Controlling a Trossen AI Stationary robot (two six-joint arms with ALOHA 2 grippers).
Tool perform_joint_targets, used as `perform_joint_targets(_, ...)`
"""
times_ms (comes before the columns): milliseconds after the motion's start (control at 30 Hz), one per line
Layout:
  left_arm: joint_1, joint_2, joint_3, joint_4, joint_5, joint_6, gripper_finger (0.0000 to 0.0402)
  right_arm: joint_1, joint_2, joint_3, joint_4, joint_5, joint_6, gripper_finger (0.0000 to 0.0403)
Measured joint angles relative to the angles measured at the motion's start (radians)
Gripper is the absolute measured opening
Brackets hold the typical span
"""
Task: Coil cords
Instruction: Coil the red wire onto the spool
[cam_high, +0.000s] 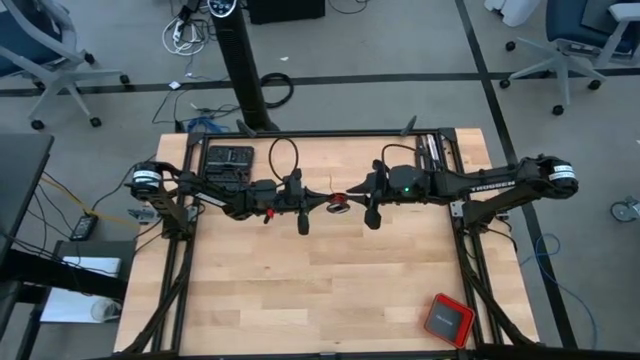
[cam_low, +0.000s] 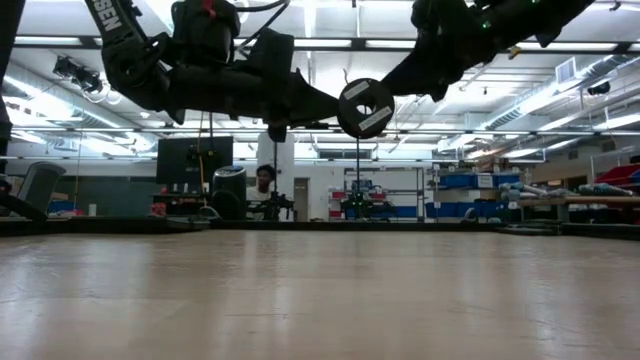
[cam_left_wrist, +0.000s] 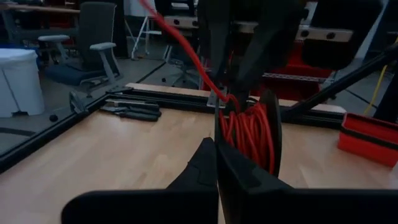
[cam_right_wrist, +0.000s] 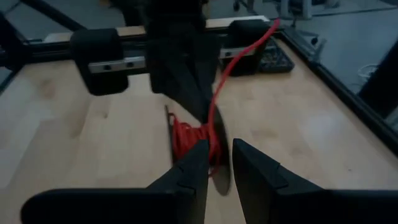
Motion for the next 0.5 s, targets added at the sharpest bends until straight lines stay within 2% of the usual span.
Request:
perform_joint_targets(167, 0.0, 0.0, 0.0, 0.008, 0.025, 0.033, 0.0, -0.004, 0.027, -0.018, 0.053, -0.051, 0.009, 0.0075)
perform_joint_targets(500, 0.0, 0.002, -0.001, 0.024, 0.035, 0.032, 0.0001, -0.011, 0.04, -0.054, 0.143, -0.057, 0.01, 0.0073)
